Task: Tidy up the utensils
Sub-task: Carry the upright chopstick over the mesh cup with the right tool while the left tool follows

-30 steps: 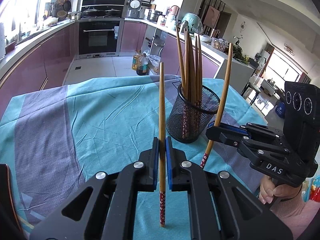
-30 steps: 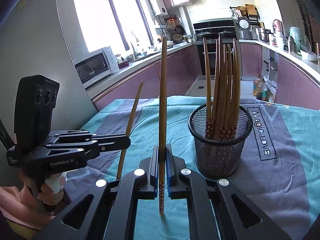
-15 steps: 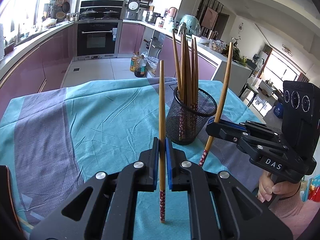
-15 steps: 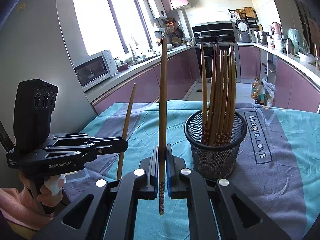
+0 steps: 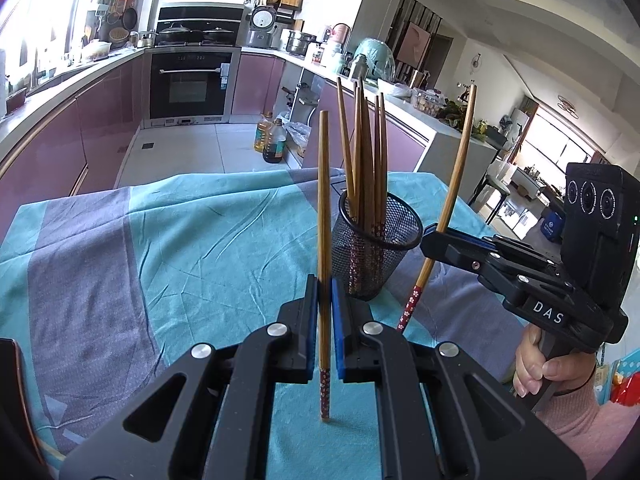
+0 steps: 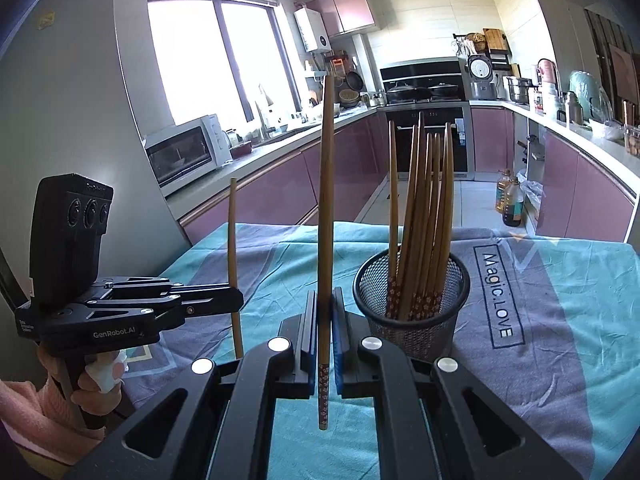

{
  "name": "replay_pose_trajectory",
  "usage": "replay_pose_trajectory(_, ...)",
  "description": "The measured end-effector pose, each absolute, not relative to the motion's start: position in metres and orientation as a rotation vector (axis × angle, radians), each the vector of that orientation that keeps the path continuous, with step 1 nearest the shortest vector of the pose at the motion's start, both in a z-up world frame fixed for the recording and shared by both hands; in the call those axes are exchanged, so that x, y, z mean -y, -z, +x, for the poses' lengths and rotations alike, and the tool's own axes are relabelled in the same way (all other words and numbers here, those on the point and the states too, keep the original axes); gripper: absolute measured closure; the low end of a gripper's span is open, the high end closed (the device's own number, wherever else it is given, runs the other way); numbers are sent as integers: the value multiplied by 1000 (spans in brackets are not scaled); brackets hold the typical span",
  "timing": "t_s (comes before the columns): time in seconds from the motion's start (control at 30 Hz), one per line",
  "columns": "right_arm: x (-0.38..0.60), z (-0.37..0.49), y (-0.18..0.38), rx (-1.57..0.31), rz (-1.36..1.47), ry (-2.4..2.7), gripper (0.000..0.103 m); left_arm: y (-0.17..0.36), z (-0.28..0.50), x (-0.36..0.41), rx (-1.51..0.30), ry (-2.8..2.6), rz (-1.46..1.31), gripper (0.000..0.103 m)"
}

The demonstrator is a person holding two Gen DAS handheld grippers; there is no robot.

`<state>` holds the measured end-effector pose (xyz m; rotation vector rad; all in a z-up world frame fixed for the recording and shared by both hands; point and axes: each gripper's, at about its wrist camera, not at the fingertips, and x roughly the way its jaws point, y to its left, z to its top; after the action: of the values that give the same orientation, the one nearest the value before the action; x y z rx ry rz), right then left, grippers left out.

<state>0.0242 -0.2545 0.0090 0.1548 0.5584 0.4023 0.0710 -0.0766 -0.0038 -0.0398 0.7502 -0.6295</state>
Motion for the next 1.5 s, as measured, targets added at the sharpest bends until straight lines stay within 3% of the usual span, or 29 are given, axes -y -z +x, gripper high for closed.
replay_pose_trajectory(1.5, 282, 27, -49, -441, 118, -361, 97, -56, 72, 83, -607, 681, -39, 96)
